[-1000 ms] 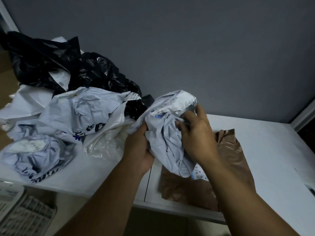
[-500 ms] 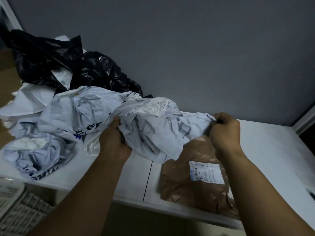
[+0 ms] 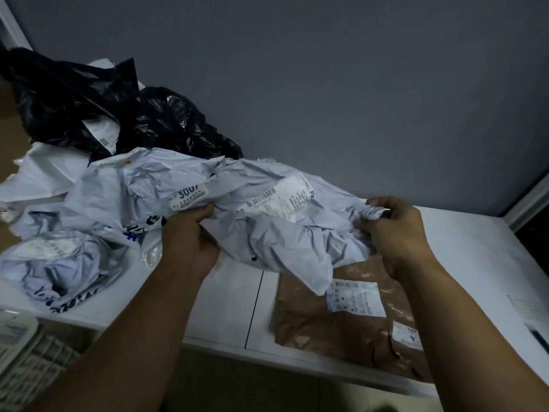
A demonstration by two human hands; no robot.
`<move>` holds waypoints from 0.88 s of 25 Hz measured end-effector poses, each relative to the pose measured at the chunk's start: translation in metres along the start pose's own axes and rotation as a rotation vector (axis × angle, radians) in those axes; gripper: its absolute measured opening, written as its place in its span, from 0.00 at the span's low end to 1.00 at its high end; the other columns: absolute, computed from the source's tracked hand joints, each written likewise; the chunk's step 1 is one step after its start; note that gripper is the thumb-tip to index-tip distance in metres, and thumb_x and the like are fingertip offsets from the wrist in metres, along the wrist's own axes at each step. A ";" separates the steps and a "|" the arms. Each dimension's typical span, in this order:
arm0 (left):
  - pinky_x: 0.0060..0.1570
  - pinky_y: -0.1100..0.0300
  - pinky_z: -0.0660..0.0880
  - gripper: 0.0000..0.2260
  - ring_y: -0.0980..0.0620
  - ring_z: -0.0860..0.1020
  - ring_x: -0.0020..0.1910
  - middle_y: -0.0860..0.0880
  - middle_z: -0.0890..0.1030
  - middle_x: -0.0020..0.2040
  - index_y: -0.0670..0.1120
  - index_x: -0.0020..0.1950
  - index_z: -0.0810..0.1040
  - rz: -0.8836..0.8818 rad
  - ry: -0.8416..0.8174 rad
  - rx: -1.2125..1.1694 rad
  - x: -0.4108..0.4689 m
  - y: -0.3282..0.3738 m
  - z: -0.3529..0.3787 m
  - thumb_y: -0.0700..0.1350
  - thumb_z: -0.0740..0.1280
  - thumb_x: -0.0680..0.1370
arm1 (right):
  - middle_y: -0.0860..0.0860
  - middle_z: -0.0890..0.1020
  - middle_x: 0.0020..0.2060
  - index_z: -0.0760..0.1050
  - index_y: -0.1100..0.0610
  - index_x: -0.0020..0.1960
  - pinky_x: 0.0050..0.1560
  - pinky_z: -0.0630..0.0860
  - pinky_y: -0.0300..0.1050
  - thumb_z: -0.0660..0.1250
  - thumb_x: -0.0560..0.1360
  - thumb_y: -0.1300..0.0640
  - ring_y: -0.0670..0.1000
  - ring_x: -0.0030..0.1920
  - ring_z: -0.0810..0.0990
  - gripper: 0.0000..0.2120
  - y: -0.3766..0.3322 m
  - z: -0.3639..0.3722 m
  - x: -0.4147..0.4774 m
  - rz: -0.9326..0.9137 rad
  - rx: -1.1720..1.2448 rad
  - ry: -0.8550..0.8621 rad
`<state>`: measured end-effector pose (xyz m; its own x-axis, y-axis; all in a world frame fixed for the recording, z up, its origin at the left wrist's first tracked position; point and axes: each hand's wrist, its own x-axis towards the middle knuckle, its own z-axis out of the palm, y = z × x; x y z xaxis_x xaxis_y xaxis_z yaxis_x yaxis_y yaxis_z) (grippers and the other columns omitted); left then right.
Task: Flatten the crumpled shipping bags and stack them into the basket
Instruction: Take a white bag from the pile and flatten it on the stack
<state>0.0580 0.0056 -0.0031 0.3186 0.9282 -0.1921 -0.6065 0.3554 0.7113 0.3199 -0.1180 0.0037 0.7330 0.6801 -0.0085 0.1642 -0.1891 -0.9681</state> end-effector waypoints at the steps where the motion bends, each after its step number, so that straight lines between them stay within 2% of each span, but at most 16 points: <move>1: 0.63 0.43 0.74 0.18 0.40 0.77 0.64 0.41 0.78 0.66 0.43 0.70 0.74 -0.004 0.001 0.016 -0.002 -0.001 0.001 0.43 0.63 0.80 | 0.50 0.86 0.40 0.80 0.53 0.46 0.53 0.82 0.63 0.73 0.70 0.64 0.57 0.46 0.85 0.08 0.001 0.000 -0.001 -0.022 0.050 0.039; 3: 0.63 0.38 0.72 0.23 0.39 0.78 0.62 0.41 0.80 0.63 0.46 0.67 0.77 -0.129 -0.031 0.133 -0.010 -0.006 0.012 0.55 0.67 0.76 | 0.52 0.85 0.43 0.78 0.53 0.47 0.54 0.82 0.62 0.73 0.72 0.64 0.55 0.46 0.84 0.08 0.001 0.001 -0.001 -0.042 0.141 0.089; 5: 0.59 0.38 0.76 0.25 0.40 0.81 0.57 0.42 0.83 0.58 0.47 0.63 0.80 -0.259 -0.091 0.226 -0.021 -0.016 0.025 0.59 0.69 0.72 | 0.55 0.84 0.43 0.77 0.57 0.48 0.54 0.82 0.62 0.74 0.72 0.65 0.56 0.45 0.84 0.09 -0.004 0.003 -0.005 -0.037 0.191 0.057; 7: 0.57 0.43 0.78 0.19 0.43 0.82 0.57 0.43 0.83 0.60 0.45 0.65 0.79 -0.251 -0.147 0.278 -0.022 -0.028 0.026 0.51 0.69 0.76 | 0.61 0.85 0.44 0.77 0.62 0.48 0.54 0.82 0.63 0.75 0.69 0.67 0.62 0.47 0.85 0.10 -0.011 0.004 -0.011 0.029 0.289 -0.083; 9: 0.57 0.47 0.79 0.16 0.41 0.81 0.58 0.43 0.82 0.61 0.42 0.65 0.78 -0.136 -0.121 0.345 -0.011 -0.033 0.018 0.38 0.69 0.77 | 0.65 0.84 0.44 0.77 0.64 0.48 0.54 0.82 0.61 0.76 0.68 0.66 0.67 0.48 0.84 0.12 -0.014 0.000 -0.013 0.113 0.294 -0.228; 11: 0.55 0.49 0.80 0.23 0.41 0.81 0.57 0.42 0.83 0.59 0.41 0.63 0.79 -0.037 -0.079 0.430 -0.003 -0.030 0.010 0.31 0.73 0.69 | 0.58 0.86 0.44 0.80 0.62 0.48 0.55 0.81 0.58 0.77 0.69 0.50 0.63 0.49 0.85 0.17 -0.015 -0.005 -0.015 0.151 0.123 -0.299; 13: 0.54 0.51 0.79 0.28 0.45 0.82 0.56 0.43 0.83 0.58 0.43 0.61 0.79 0.000 -0.124 0.548 -0.003 -0.026 0.011 0.29 0.73 0.63 | 0.50 0.87 0.46 0.82 0.56 0.52 0.56 0.81 0.58 0.74 0.63 0.31 0.55 0.49 0.86 0.31 -0.015 -0.010 -0.014 0.147 -0.003 -0.215; 14: 0.51 0.54 0.80 0.27 0.48 0.83 0.53 0.43 0.83 0.56 0.44 0.60 0.78 -0.013 -0.151 0.592 -0.005 -0.026 0.014 0.25 0.71 0.63 | 0.47 0.86 0.49 0.81 0.53 0.54 0.56 0.80 0.58 0.73 0.61 0.26 0.52 0.50 0.86 0.35 -0.015 -0.012 -0.013 0.137 0.006 -0.179; 16: 0.44 0.60 0.81 0.30 0.53 0.84 0.49 0.47 0.84 0.53 0.42 0.61 0.76 -0.072 -0.244 0.639 -0.011 -0.027 0.020 0.17 0.63 0.66 | 0.48 0.84 0.55 0.78 0.50 0.61 0.58 0.80 0.58 0.70 0.63 0.25 0.52 0.54 0.85 0.37 -0.016 -0.011 -0.013 0.156 0.103 -0.229; 17: 0.44 0.61 0.81 0.33 0.54 0.83 0.50 0.48 0.84 0.54 0.41 0.63 0.75 -0.088 -0.300 0.653 -0.012 -0.029 0.022 0.15 0.59 0.65 | 0.49 0.85 0.55 0.77 0.50 0.63 0.59 0.80 0.59 0.69 0.66 0.26 0.54 0.54 0.85 0.36 -0.016 -0.009 -0.011 0.197 0.140 -0.263; 20: 0.45 0.61 0.81 0.36 0.52 0.83 0.52 0.49 0.85 0.52 0.42 0.63 0.76 -0.073 -0.373 0.645 -0.016 -0.030 0.025 0.19 0.60 0.59 | 0.56 0.87 0.48 0.78 0.55 0.59 0.55 0.81 0.64 0.64 0.74 0.29 0.60 0.50 0.86 0.31 -0.014 -0.009 -0.008 0.358 0.242 -0.271; 22: 0.44 0.61 0.81 0.34 0.52 0.84 0.49 0.50 0.86 0.48 0.44 0.59 0.77 -0.063 -0.346 0.599 -0.021 -0.026 0.029 0.18 0.54 0.61 | 0.57 0.87 0.45 0.76 0.59 0.58 0.48 0.82 0.59 0.64 0.77 0.33 0.60 0.46 0.87 0.29 -0.010 -0.010 -0.004 0.466 0.384 -0.240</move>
<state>0.0879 -0.0259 0.0022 0.6145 0.7839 -0.0891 -0.1048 0.1930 0.9756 0.3217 -0.1254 0.0163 0.4953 0.7356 -0.4622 -0.4161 -0.2662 -0.8695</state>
